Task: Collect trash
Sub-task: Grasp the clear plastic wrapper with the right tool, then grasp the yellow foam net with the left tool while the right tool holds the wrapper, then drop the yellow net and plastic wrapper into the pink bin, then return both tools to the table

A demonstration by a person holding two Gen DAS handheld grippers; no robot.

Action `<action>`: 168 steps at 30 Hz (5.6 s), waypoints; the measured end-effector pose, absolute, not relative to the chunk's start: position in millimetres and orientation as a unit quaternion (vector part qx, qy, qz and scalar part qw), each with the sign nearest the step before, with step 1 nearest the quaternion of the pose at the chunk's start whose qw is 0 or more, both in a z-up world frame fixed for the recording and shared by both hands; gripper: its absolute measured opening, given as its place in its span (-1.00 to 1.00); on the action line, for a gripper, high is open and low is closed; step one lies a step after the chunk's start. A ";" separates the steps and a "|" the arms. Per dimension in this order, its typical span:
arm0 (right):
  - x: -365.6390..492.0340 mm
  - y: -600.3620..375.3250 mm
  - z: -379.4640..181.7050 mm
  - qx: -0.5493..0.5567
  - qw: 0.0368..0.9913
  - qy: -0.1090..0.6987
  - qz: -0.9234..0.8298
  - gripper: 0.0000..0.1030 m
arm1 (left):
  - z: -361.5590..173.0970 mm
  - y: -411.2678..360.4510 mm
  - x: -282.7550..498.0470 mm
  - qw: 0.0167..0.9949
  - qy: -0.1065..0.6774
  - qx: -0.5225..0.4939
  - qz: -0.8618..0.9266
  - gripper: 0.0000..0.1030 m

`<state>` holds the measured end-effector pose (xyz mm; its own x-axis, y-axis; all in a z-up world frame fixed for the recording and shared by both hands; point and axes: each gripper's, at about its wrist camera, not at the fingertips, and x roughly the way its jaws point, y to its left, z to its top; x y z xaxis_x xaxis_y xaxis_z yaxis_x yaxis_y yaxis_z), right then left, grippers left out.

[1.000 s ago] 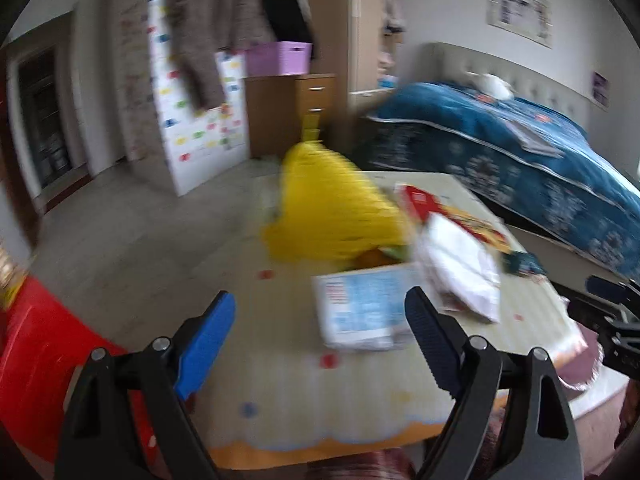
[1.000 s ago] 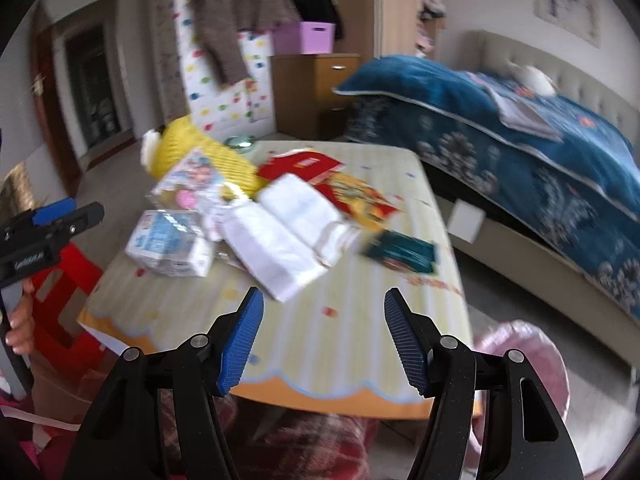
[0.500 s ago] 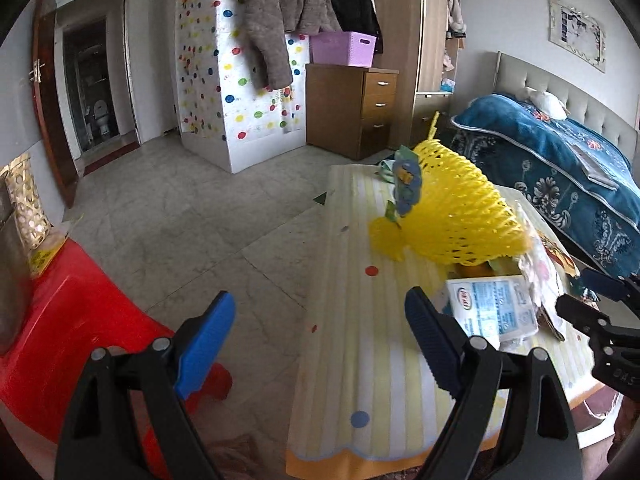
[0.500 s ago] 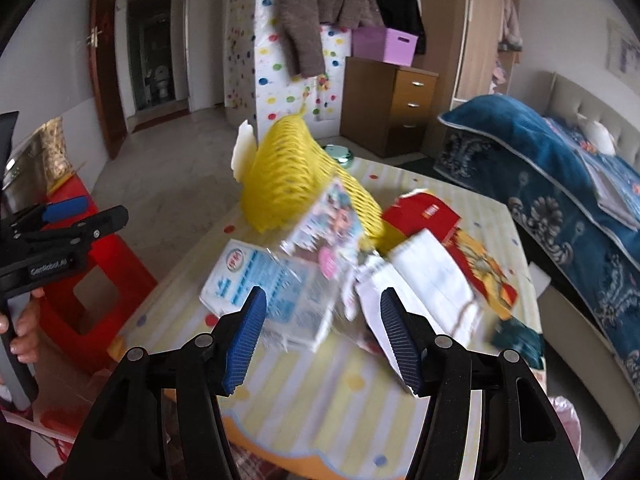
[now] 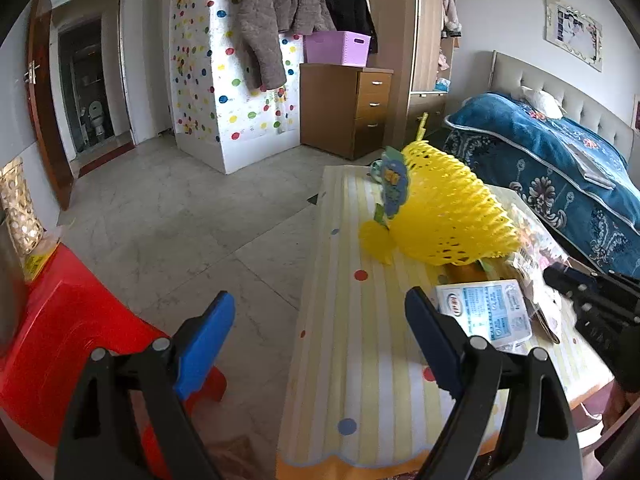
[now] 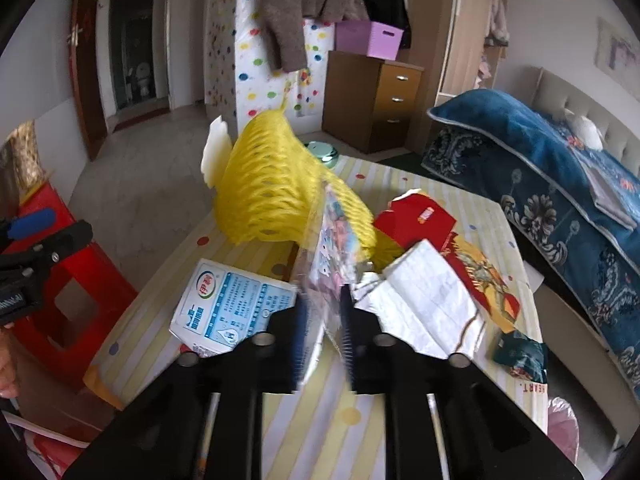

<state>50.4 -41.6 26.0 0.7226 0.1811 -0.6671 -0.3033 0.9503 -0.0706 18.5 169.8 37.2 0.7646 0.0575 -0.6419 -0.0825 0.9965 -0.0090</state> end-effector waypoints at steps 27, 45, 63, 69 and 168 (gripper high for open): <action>14.5 -160.7 90.3 -0.026 0.969 0.240 0.056 -0.99 | 63.0 79.8 44.4 0.946 0.322 0.014 -0.030 0.79; 28.9 -219.4 59.8 0.021 0.962 0.272 0.027 -0.99 | 57.7 50.1 143.9 0.925 0.379 0.015 -0.029 -0.67; -11.5 -228.0 75.9 0.055 0.966 0.245 0.060 -0.99 | 166.3 39.0 54.5 0.972 0.225 0.027 -0.067 -0.77; -23.3 -230.8 80.0 0.058 0.967 0.241 0.058 -0.99 | 172.6 30.9 40.5 0.972 0.215 0.020 -0.088 -0.77; -14.6 -195.9 17.9 0.053 0.934 0.344 0.074 0.04 | -7.5 86.3 17.2 0.927 0.372 0.012 -0.047 0.68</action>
